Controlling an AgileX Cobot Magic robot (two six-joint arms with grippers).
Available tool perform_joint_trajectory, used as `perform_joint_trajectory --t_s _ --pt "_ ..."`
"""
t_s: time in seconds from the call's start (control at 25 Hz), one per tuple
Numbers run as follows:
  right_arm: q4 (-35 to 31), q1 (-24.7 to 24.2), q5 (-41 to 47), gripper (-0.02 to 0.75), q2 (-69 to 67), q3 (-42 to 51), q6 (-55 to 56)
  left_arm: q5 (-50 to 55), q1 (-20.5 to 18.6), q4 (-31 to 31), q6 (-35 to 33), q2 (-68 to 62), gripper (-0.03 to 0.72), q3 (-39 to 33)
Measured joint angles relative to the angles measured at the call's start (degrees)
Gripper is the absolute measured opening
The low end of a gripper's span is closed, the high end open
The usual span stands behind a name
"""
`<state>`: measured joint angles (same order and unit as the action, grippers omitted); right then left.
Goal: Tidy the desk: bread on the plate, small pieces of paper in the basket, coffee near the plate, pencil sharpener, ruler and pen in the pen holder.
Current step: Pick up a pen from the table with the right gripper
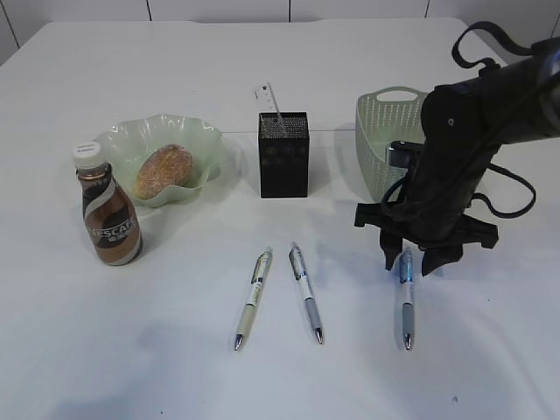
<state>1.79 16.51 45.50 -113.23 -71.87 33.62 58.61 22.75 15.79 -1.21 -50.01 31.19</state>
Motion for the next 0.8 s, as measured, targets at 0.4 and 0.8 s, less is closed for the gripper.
perform_joint_trajectory --t_s 0.4,0.8 --pt "0.24 0.0 2.18 0.386 -2.58 -3.88 0.0 0.12 0.0 0.0 0.0 0.0 0.328 0.0" --pt "0.8 0.0 3.65 0.386 -2.58 -3.88 0.0 0.12 0.0 0.21 0.0 0.0 0.328 0.0"
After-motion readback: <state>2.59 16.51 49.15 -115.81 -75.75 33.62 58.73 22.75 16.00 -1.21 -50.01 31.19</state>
